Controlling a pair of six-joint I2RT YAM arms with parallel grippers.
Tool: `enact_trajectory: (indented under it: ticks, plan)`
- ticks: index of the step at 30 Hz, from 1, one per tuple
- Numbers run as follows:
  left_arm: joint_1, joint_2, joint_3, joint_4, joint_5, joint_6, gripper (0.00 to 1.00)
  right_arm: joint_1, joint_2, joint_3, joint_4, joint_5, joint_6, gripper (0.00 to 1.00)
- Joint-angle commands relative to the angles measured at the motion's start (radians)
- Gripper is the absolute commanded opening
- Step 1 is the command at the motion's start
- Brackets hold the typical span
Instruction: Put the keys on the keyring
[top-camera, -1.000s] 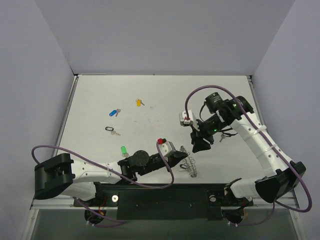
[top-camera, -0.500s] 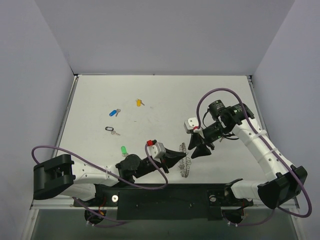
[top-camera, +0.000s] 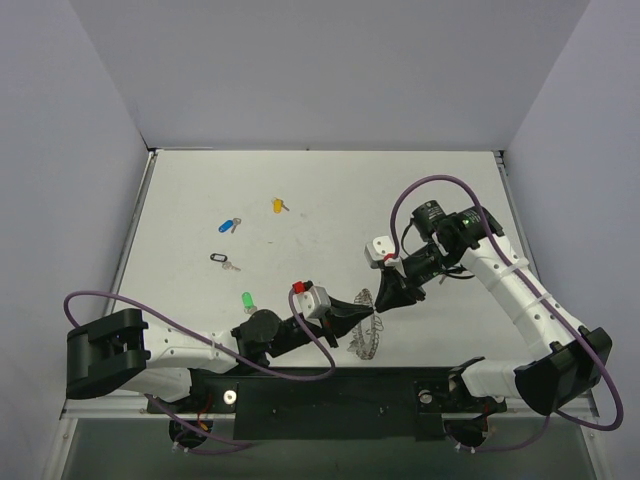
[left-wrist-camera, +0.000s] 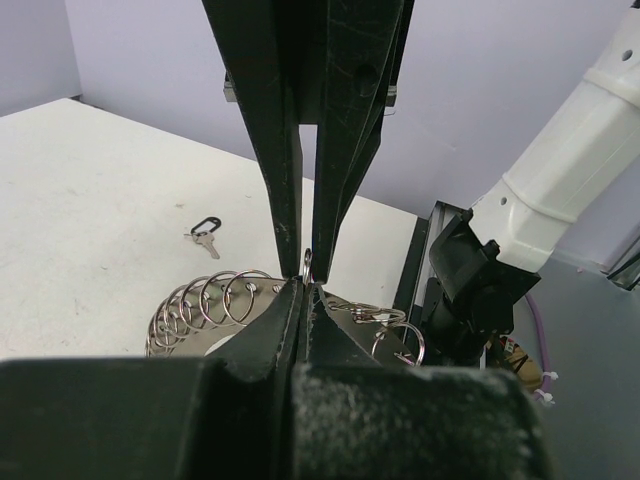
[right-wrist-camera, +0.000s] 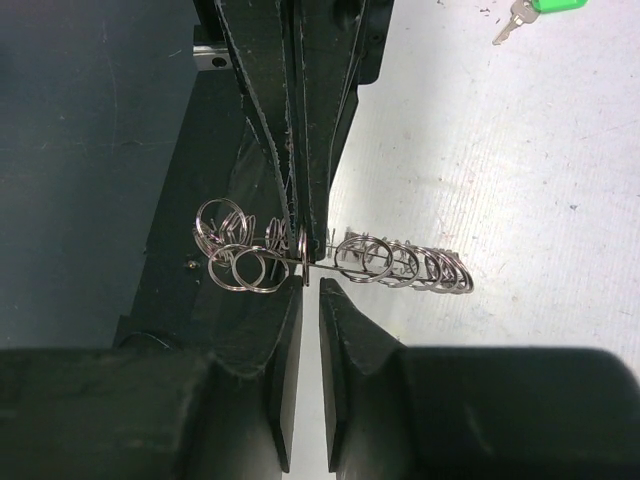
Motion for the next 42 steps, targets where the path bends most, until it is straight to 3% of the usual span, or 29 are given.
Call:
enact_trajectory:
  ticks: [1,10,13,16,22,24,25,26,28,34,42]
  plan:
    - [-0.009,-0.030,0.036,0.095,-0.013,0.009,0.00,0.016,-0.017,0.017,-0.025,-0.060,-0.010,0.08]
    - [-0.012,-0.021,0.033,0.109,-0.031,0.007,0.00,0.031,-0.016,0.012,-0.022,-0.065,-0.005,0.11]
    - [-0.012,-0.018,0.033,0.117,-0.031,0.007,0.00,0.034,-0.013,0.011,-0.021,-0.059,0.000,0.01]
    - [-0.012,-0.019,0.033,0.112,-0.034,0.006,0.00,0.034,-0.019,0.012,-0.019,-0.052,0.009,0.00]
    - [-0.011,-0.025,0.019,0.085,-0.071,-0.034,0.01,0.036,-0.029,0.038,0.045,0.050,0.207,0.00]
    - [-0.009,-0.039,0.006,0.053,-0.082,-0.066,0.26,0.039,-0.026,0.047,0.061,0.120,0.274,0.00]
    - [-0.011,-0.054,-0.007,0.030,-0.094,-0.086,0.34,0.044,-0.022,0.052,0.059,0.144,0.294,0.00]
    - [-0.009,-0.065,-0.013,0.020,-0.102,-0.095,0.49,0.051,-0.016,0.058,0.056,0.191,0.303,0.00]
    - [-0.009,-0.105,-0.037,-0.013,-0.119,-0.105,0.59,0.064,-0.003,0.075,0.030,0.243,0.305,0.00]
    - [-0.009,-0.246,-0.039,-0.288,-0.146,-0.048,0.65,0.099,0.038,0.152,-0.065,0.382,0.280,0.00]
    - [0.011,-0.208,0.083,-0.369,-0.065,0.170,0.67,0.139,0.106,0.215,-0.149,0.428,0.251,0.00]
